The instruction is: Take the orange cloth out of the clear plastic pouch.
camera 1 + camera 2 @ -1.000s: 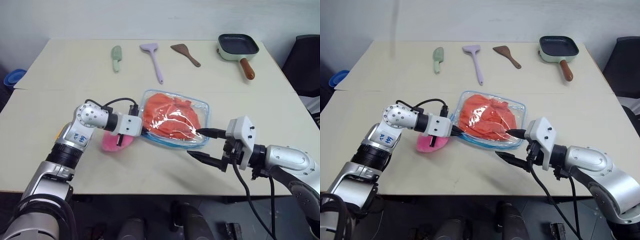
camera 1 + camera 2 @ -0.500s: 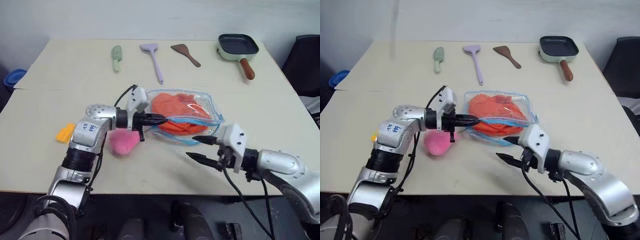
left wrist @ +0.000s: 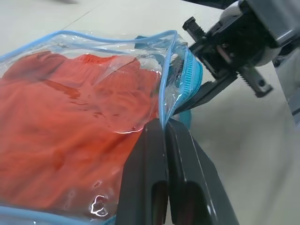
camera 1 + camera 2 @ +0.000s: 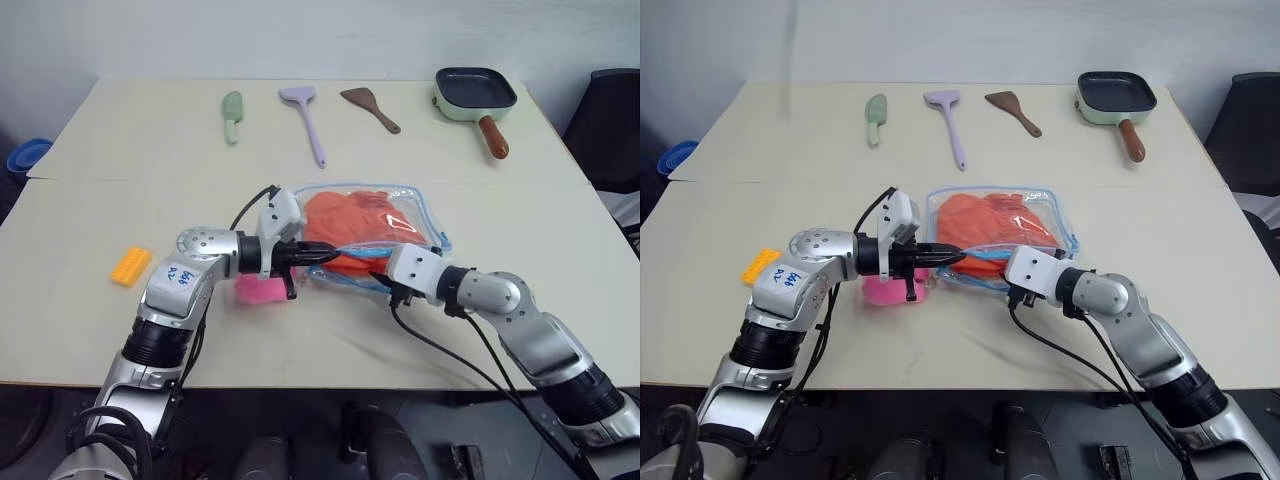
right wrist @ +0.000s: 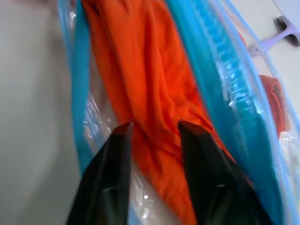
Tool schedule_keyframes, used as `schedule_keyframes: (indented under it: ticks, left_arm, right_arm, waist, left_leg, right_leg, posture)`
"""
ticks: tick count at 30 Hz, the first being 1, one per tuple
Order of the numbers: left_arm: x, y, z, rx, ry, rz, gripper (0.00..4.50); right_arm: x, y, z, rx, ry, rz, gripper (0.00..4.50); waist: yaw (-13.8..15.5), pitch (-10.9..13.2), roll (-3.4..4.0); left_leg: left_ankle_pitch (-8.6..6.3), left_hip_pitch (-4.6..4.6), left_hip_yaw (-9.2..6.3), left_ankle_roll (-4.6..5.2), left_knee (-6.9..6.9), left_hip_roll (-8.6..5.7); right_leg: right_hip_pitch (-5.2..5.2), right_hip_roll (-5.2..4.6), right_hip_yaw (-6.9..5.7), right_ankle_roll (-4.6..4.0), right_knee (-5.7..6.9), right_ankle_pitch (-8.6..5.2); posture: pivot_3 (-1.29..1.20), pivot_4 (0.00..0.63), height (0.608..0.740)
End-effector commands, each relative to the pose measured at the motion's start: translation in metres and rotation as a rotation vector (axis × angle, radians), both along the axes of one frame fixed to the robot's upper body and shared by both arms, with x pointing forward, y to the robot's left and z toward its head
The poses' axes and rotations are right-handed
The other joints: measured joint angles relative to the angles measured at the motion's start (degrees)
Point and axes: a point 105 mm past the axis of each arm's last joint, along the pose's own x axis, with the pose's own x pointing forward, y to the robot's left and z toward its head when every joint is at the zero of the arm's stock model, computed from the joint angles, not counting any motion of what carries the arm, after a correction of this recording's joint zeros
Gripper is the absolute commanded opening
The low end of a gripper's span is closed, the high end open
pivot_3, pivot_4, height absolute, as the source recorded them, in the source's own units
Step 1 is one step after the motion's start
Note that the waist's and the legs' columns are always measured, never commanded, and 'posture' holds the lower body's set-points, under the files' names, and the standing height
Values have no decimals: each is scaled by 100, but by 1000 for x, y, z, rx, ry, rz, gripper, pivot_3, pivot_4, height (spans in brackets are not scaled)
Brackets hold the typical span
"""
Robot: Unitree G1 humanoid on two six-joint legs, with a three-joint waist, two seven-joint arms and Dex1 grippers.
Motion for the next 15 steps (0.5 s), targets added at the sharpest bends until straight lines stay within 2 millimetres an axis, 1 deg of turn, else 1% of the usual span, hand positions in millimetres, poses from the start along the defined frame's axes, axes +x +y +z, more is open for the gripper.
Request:
schedule_keyframes:
  ticks: [1, 10, 15]
  left_arm:
    - [-8, -8, 12, -20, -60, -40, 0]
    - [-9, -11, 14, -15, -79, -52, 0]
    - [-8, -12, 15, -11, -88, -59, 0]
  right_arm:
    - [5, 6, 5, -53, -101, 42, 2777]
    - [9, 13, 0, -131, -166, 107, 2777]
    - [8, 22, -2, -166, -199, 162, 2777]
  waist:
    - [-4, 0, 0]
    - [-18, 0, 0]
    - [-33, 0, 0]
  left_leg:
    - [0, 0, 0, 0, 0, 0]
    - [2, 0, 0, -3, 0, 1]
    - [3, 1, -1, -5, 0, 2]
  right_leg:
    - [0, 0, 0, 0, 0, 0]
    - [0, 0, 0, 0, 1, 0]
    - [0, 1, 0, 0, 1, 0]
  posture:
    - [0, 150, 740]
    - [0, 150, 740]
    - [0, 150, 740]
